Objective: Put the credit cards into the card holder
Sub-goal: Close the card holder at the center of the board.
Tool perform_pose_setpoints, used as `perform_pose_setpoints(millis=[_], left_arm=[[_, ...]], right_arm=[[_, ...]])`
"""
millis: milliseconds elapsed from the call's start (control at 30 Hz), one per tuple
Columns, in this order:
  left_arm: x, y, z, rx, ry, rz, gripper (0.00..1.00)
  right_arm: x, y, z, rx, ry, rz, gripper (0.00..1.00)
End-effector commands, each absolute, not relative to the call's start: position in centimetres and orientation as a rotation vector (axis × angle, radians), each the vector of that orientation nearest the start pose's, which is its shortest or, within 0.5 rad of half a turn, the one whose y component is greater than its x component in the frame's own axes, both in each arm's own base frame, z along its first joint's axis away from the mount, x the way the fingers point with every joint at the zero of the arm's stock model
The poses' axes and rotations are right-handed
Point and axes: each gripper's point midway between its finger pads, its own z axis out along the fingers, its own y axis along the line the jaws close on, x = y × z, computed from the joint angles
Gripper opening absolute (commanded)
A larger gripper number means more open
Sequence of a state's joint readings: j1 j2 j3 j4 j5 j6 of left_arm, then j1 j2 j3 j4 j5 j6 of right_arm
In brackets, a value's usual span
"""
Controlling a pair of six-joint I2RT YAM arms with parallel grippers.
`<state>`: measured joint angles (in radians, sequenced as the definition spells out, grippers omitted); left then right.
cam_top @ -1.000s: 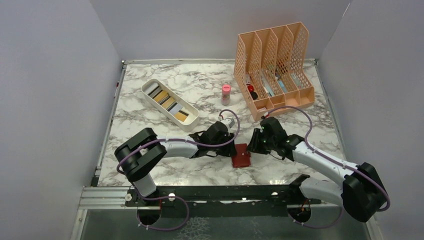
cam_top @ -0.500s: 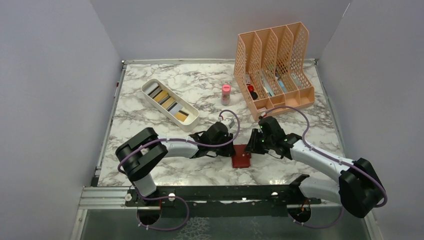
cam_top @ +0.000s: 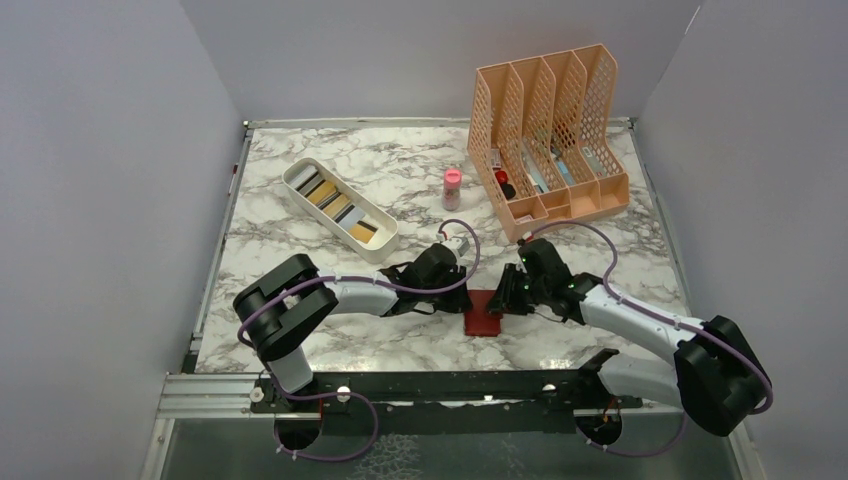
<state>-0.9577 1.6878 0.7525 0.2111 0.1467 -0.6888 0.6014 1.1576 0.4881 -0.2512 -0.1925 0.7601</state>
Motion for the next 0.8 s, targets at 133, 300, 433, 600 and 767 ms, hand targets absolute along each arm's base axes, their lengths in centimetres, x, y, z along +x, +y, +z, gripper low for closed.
perform_pose_setpoints(millis=[133, 300, 433, 600, 767], left_arm=[[18.4, -35.1, 0.7, 0.416, 2.545, -0.880, 0.22], [18.4, -35.0, 0.6, 0.414, 2.549, -0.876, 0.22], [18.4, -34.9, 0.6, 0.413, 2.550, -0.875, 0.22], [18.4, -34.9, 0.8, 0.414, 2.544, -0.876, 0.22], [18.4, -34.9, 0.9, 0.416, 2.541, -0.879, 0.22]], right_arm=[[18.0, 21.4, 4.3, 0.141, 2.628, 0.878, 0.25], [18.6, 19.8, 5.3, 0.150, 2.613, 0.742, 0.26], [18.2, 18.7, 5.8, 0.154, 2.606, 0.687, 0.26], [17.9, 18.0, 5.4, 0.170, 2.601, 0.665, 0.26], [18.1, 18.0, 5.0, 0.179, 2.600, 0.652, 0.24]])
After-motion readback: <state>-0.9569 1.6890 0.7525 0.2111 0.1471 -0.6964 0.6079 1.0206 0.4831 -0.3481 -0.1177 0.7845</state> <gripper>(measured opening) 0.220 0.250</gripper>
